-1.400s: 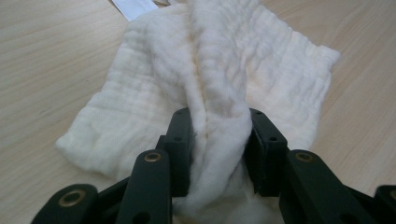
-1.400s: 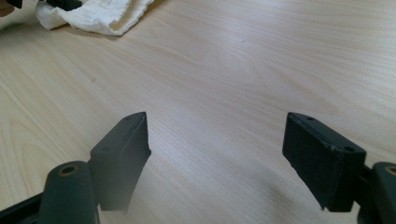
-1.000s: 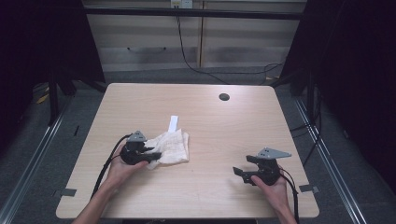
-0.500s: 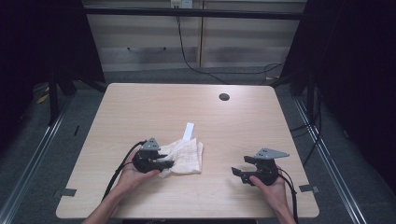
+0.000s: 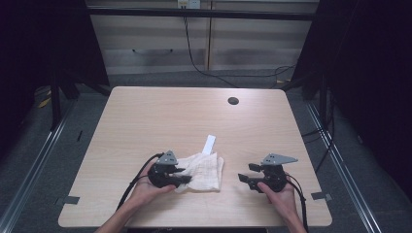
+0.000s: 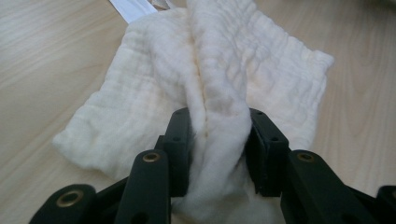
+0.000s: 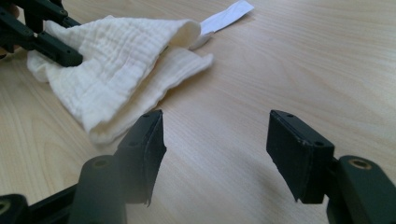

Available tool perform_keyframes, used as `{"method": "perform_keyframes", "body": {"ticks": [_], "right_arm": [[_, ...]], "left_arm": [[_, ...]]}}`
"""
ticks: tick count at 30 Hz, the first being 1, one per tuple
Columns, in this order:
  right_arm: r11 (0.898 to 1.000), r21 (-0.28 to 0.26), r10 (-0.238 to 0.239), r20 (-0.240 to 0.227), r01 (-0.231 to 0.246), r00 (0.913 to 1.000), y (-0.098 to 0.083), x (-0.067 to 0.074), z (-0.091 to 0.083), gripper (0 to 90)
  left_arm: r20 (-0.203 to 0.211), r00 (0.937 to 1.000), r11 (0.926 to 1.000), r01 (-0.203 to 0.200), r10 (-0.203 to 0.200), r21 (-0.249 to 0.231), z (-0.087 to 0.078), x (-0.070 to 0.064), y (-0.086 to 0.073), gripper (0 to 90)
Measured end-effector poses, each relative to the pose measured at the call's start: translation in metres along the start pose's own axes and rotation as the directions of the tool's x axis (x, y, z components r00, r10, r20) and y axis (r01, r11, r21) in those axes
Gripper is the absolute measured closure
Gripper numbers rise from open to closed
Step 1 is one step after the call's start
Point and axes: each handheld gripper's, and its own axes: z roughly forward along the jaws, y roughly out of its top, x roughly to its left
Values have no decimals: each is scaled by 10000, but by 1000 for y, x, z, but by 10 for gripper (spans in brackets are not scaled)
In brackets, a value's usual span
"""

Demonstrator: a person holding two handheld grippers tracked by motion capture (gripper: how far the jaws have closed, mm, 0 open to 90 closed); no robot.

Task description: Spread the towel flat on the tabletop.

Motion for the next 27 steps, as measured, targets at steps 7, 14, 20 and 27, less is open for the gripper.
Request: {"method": "perform_keyframes", "body": {"ticks": [7, 14, 20, 27], "right_arm": [[9999, 131, -99, -129, 100, 9999, 6, 3, 2, 399], [9985, 156, -518, -138, 520, 9986, 26, 7, 5, 451], [9993, 69, -356, -331, 359, 9988, 44, 3, 16, 564], [9997, 150, -174, -555, 182, 9983, 62, -1, 45, 642]], "left_arm": [[381, 9991, 9994, -194, 184, 275, 3, -14, 4, 589], [643, 9979, 9980, 167, -128, -613, -16, -12, 16, 431], [402, 9985, 9924, 413, -368, -1163, -29, 2, 22, 501], [-402, 9969, 9958, 649, -676, -645, -18, 24, 15, 612]]}}
